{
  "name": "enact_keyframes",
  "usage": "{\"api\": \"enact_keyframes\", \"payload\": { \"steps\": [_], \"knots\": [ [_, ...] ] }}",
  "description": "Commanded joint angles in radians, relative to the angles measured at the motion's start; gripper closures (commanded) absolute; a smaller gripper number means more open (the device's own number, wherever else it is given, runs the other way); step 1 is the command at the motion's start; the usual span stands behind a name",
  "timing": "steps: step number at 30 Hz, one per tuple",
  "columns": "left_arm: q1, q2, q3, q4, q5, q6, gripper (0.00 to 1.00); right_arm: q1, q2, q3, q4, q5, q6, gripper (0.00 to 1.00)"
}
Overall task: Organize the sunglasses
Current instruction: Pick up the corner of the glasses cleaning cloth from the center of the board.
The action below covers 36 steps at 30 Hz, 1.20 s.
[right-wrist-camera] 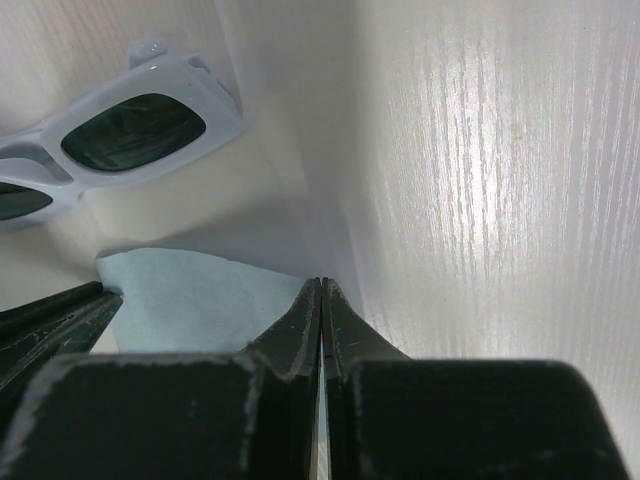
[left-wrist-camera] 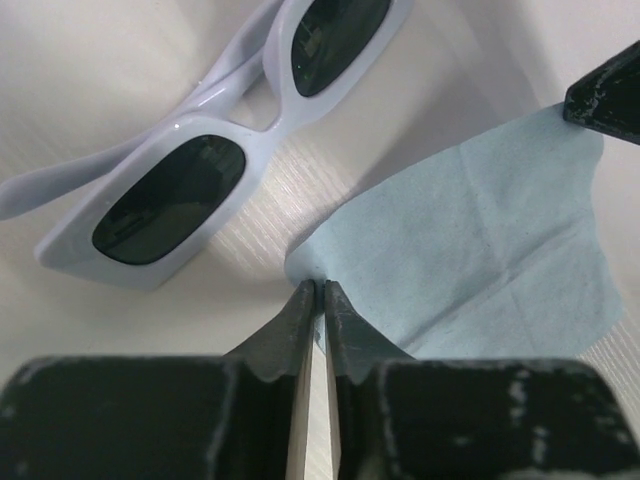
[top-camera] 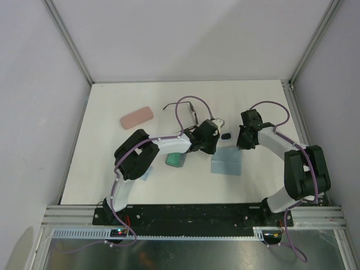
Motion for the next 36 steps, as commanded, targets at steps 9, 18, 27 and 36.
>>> {"api": "enact_keyframes", "payload": {
  "steps": [9,18,27,36],
  "knots": [
    [-0.002,0.002,0.018,-0.017,-0.026,-0.001,1.0,-0.001,-0.004,0.036,0.0,-0.006,-0.009,1.0],
    [-0.002,-0.061,0.031,-0.017,-0.087,0.05,1.0,-0.005,-0.042,0.038,0.002,-0.016,-0.012,1.0],
    [-0.012,-0.101,-0.014,0.003,-0.09,0.048,1.0,-0.003,-0.071,0.036,-0.045,-0.026,-0.011,1.0],
    [-0.034,-0.154,-0.065,0.034,-0.096,0.057,1.0,0.024,-0.115,0.031,-0.083,-0.032,-0.007,1.0]
  ]
}}
